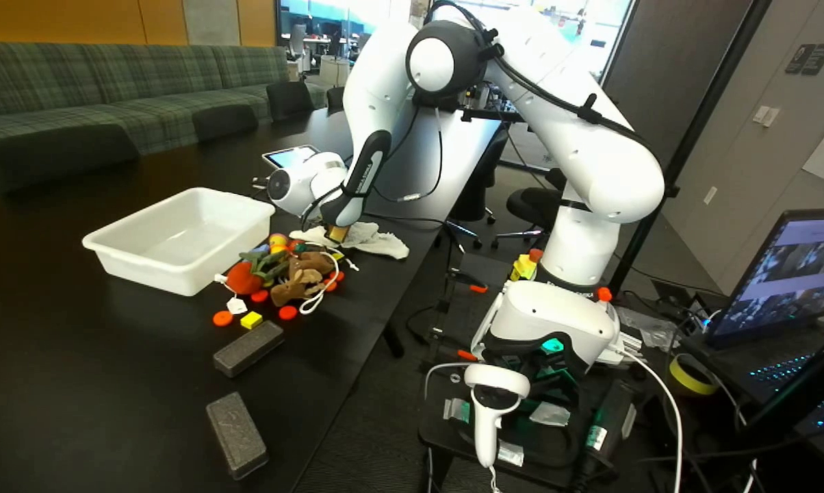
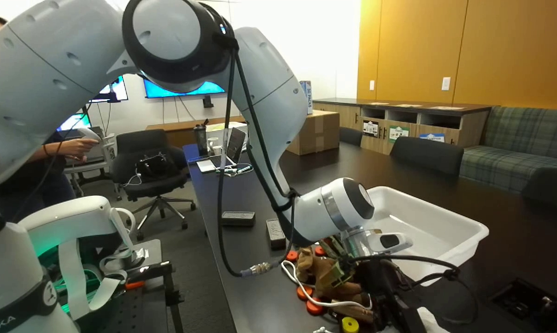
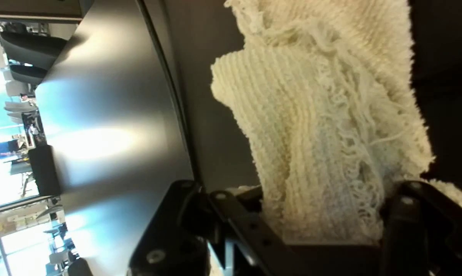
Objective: Use the white towel to slide the things on the counter to the left and then put the towel in the white bin
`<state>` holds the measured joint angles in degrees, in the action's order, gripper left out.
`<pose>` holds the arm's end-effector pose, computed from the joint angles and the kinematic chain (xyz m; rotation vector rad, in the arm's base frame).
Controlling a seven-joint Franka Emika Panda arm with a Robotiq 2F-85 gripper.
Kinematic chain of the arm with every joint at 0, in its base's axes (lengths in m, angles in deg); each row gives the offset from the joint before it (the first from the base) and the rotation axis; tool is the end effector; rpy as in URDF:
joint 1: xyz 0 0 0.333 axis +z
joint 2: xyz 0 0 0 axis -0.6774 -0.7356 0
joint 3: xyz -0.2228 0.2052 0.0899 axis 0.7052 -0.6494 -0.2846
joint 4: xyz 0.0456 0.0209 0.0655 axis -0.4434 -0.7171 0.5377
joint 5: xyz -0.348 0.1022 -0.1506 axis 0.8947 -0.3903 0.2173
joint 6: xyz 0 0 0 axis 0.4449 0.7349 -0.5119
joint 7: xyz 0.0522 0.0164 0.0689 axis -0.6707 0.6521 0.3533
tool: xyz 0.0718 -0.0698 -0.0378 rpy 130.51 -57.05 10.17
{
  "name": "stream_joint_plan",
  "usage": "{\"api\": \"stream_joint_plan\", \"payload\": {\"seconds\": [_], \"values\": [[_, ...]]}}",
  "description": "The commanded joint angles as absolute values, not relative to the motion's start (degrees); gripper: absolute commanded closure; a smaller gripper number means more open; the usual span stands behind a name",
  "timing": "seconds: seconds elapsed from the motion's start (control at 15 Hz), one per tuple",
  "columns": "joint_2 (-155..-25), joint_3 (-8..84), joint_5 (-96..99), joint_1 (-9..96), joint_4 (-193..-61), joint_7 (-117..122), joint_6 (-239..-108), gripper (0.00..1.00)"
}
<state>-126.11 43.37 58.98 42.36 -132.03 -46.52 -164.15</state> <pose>0.6073 -0.1317 0.0535 2.2061 -0.2306 -0.0723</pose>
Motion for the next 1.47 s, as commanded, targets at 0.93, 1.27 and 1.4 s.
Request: {"api": "stream_joint_plan", "payload": {"seconds": [0.93,1.27,1.4], "values": [[-122.6,31.7,33.3,58.0,-134.2,-46.5,-151.4,0.95],[-125.1,30.0,23.2,65.0,-129.2,-47.2,-152.1,0.95],[-125.7,29.4,19.8,67.4,-127.6,-47.8,-152.0,0.95]]}}
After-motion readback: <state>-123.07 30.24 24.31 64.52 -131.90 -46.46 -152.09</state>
